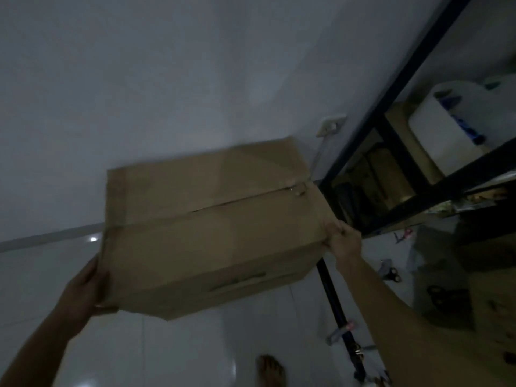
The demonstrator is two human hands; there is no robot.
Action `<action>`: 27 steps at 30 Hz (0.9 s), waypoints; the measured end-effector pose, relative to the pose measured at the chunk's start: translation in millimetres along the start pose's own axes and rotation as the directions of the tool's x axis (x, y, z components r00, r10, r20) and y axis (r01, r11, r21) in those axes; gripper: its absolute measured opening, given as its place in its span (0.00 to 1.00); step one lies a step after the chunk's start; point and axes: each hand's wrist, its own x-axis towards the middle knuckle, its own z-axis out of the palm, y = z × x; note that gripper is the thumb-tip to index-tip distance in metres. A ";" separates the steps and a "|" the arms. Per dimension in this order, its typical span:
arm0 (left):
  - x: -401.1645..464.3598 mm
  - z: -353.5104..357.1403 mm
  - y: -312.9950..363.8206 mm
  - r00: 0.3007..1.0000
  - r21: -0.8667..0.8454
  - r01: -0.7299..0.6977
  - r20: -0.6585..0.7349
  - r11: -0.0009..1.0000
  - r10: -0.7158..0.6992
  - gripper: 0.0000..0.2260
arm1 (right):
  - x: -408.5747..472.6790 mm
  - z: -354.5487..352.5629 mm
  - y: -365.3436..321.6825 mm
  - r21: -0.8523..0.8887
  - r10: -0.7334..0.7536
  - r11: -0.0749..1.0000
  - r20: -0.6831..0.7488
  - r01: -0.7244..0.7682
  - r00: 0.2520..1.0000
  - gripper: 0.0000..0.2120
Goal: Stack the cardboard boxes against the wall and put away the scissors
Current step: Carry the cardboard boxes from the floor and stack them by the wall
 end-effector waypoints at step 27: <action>39.5 23.2 -5.4 0.963 0.461 0.001 -0.240 0.888 0.124 0.30 | 22.3 27.0 26.5 -0.154 0.117 0.983 0.086 -0.102 0.989 0.28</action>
